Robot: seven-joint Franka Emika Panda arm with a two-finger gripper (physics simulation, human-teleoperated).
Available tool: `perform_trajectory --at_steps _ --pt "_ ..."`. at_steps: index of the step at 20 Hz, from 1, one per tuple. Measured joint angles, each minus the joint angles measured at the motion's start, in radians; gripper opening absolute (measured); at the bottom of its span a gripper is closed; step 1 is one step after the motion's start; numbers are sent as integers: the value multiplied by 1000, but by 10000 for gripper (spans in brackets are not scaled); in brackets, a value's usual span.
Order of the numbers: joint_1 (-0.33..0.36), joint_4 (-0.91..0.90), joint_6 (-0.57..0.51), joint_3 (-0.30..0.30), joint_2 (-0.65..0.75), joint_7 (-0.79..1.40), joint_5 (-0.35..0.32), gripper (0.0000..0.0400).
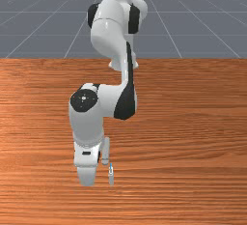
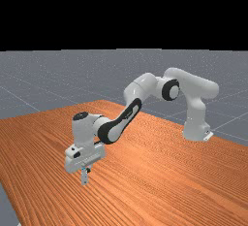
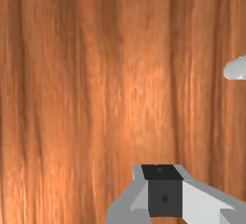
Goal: Rotate the USB body for 90 degree with plug right ward
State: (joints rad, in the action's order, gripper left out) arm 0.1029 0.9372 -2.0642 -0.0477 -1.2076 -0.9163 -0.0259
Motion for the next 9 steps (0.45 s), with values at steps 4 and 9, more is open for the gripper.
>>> perform_trajectory --at_steps 4,9 --pt "-24 24 -10 -2 13 57 -7 0" --pt "-57 47 -20 3 25 81 -5 0"
